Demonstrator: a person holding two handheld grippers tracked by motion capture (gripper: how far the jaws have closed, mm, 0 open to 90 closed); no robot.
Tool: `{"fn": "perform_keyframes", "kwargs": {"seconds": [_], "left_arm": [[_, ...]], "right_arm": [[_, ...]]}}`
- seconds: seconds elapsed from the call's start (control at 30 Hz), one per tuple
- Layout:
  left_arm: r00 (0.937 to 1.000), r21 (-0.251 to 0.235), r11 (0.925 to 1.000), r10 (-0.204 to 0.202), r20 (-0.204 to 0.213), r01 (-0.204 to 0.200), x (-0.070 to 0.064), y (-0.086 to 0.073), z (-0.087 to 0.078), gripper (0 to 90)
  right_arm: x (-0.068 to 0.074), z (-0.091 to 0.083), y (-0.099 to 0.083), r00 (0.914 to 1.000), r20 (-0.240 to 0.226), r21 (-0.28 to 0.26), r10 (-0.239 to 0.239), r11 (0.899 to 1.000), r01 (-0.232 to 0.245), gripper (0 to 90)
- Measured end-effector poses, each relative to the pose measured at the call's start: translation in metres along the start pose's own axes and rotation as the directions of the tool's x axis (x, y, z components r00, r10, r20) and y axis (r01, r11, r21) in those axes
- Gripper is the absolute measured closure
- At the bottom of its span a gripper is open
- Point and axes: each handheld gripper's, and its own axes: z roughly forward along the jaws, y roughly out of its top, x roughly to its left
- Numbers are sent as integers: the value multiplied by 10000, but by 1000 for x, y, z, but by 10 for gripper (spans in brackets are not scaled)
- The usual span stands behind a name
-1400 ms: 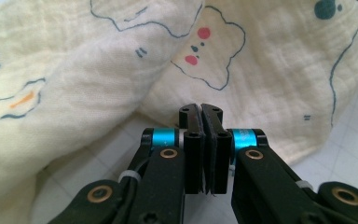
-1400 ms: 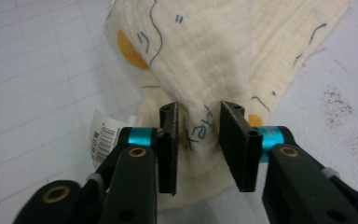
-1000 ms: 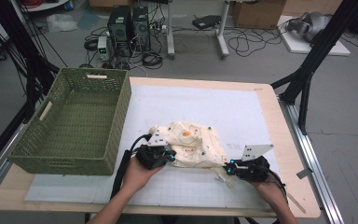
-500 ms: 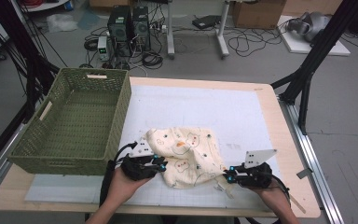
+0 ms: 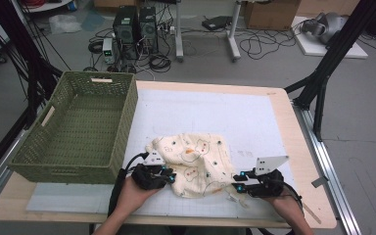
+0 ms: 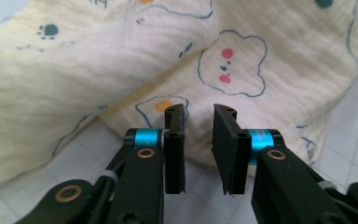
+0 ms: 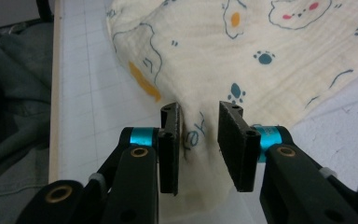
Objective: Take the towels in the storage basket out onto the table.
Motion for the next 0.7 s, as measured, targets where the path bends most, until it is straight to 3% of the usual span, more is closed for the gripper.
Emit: {"fn": "perform_keyframes", "kwargs": {"seconds": [0.2,0.43,0.7], "left_arm": [[10000,-77,10000,10,-6,-10,1,0,2,885],[9998,-562,9982,214,-49,-217,-6,-1,-17,893],[9997,-1334,9907,262,33,-256,-11,12,-44,894]], "right_arm": [[1,-5,2,10000,-77,-474,-59,9989,56,670],[2,4,1,9998,-177,176,-49,9998,52,720],[0,6,1,9998,-173,326,-26,9995,32,785]]}}
